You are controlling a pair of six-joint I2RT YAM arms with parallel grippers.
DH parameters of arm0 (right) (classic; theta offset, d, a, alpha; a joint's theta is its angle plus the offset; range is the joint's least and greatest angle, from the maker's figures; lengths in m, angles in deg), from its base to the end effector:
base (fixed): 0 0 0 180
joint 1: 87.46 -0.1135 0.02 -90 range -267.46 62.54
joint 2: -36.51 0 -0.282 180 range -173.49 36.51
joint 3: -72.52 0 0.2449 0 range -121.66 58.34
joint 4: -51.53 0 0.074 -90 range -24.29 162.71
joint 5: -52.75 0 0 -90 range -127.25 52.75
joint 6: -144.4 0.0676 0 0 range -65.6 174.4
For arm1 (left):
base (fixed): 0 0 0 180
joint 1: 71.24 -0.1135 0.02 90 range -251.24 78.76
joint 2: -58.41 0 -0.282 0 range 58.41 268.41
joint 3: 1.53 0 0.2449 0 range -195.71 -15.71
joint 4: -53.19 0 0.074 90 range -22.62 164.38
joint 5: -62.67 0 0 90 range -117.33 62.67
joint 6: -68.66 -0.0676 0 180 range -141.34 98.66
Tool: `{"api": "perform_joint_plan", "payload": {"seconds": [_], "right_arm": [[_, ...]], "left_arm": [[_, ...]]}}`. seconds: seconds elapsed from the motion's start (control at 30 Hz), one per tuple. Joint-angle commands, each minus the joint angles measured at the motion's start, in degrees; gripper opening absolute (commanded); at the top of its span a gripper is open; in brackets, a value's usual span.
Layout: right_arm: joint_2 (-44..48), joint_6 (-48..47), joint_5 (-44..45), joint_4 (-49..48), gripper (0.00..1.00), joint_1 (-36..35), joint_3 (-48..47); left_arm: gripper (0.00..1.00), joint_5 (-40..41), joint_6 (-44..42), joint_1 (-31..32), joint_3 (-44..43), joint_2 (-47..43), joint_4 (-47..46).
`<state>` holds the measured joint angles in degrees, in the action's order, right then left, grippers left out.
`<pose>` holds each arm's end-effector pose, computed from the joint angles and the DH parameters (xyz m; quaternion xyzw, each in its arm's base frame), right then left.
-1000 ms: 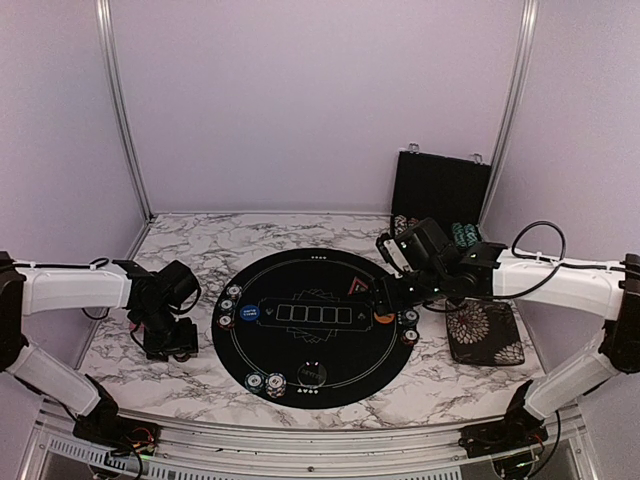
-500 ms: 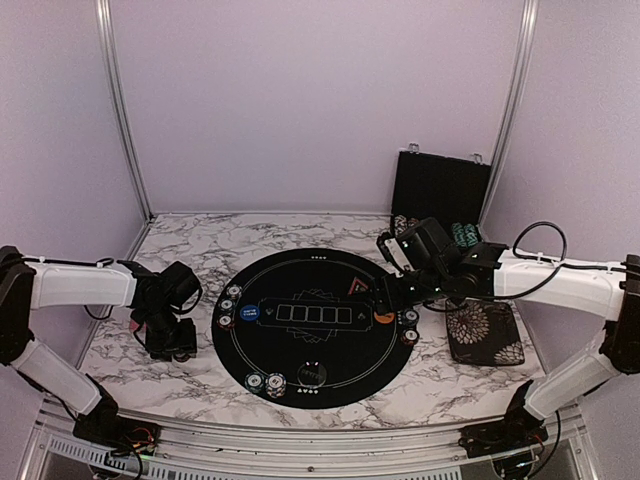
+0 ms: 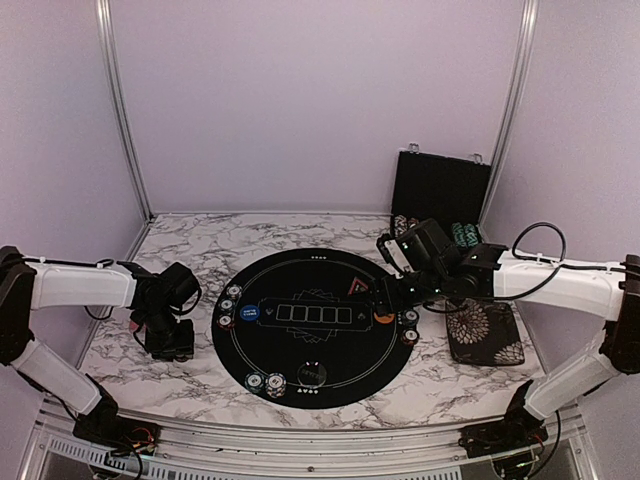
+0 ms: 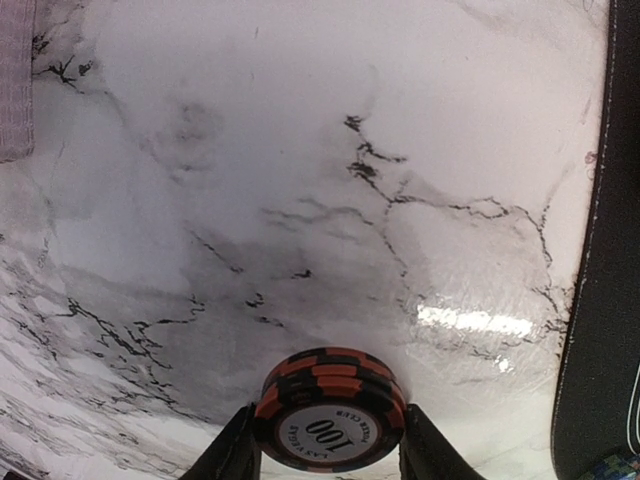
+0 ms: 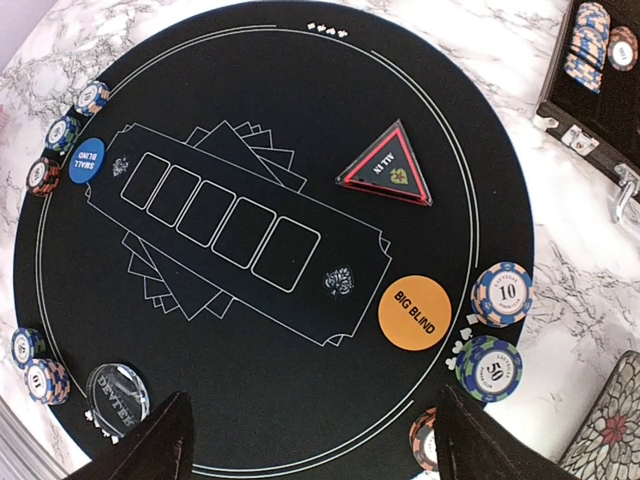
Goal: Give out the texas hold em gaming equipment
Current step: Pick up the pile of poker chips from the center of the board.
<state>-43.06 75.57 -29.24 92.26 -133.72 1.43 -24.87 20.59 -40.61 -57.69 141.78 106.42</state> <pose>0.2165 0.2126 0.2480 -0.1793 0.9180 0.1385 0.3255 0.1983 -0.1140 0.1421 -0.0999 0.9913 -0.0321 0.0798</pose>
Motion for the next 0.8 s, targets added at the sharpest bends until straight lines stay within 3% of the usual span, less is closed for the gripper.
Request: {"api": "perform_joint_plan", "payload": {"seconds": [0.0,0.77], "right_arm": [[1.17,0.09,-0.18,-1.41,0.80,0.47,0.15],[1.02,-0.26,-0.11,-1.67,0.80,0.49,0.23]], "left_arm": [[0.48,0.00,-0.91,-0.31,0.93,0.38,1.19],[0.40,0.74,-3.41,1.12,-2.12,0.15,3.96]]}}
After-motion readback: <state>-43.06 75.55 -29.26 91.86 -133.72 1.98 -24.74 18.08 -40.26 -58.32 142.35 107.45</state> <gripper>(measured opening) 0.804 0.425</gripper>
